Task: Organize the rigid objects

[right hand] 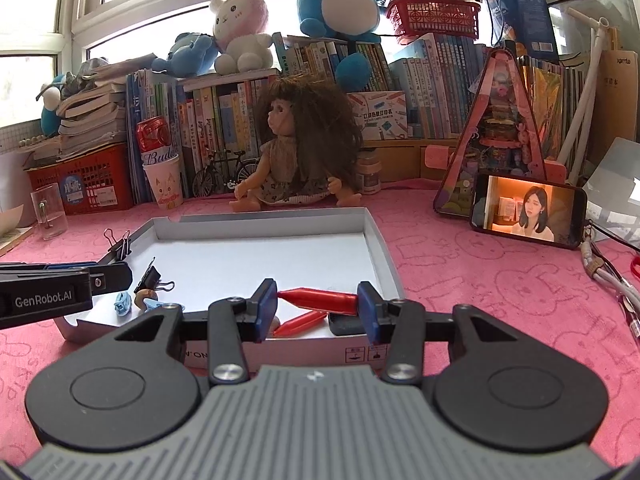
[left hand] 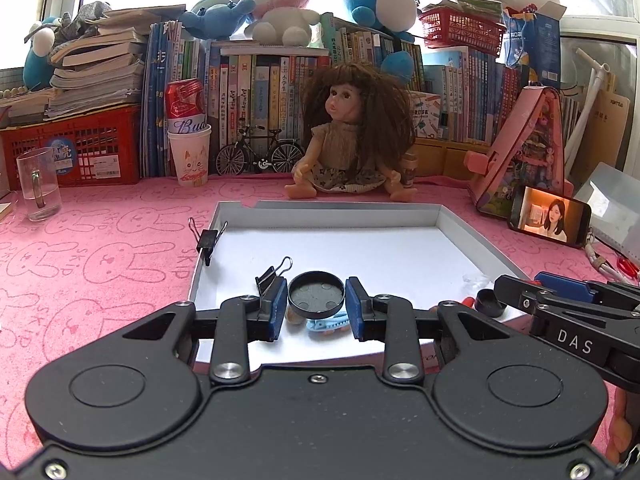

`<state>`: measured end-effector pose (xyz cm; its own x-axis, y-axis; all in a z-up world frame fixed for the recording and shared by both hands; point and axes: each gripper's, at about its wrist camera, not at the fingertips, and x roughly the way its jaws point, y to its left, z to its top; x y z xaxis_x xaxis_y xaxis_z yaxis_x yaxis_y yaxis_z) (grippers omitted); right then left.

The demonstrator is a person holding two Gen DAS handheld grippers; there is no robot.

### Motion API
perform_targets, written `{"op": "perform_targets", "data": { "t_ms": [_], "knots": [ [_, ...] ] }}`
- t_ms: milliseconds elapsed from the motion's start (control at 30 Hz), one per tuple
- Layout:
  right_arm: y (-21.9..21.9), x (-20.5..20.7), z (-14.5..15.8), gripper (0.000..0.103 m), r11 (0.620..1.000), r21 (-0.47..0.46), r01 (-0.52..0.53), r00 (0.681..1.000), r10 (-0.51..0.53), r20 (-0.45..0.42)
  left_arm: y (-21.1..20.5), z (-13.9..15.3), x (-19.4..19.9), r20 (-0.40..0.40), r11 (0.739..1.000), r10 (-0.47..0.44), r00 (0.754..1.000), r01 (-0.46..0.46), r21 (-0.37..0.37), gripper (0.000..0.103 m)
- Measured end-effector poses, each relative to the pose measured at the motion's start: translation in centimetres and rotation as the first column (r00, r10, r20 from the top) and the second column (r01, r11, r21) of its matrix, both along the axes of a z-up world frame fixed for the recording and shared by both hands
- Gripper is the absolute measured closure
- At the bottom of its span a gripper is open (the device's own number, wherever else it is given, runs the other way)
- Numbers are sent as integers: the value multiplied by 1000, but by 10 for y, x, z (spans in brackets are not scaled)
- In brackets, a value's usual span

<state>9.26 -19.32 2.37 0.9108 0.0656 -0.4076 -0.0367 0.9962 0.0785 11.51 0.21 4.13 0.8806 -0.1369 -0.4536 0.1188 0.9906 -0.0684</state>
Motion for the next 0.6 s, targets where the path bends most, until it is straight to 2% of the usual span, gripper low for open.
{"op": "perform_targets", "data": {
  "t_ms": [600],
  "knots": [
    [0,36,-3,54,1000,23,-10,1000,10,-13,-9,-5,41,1,1000,0,1000,0,-5,73]
  ]
}}
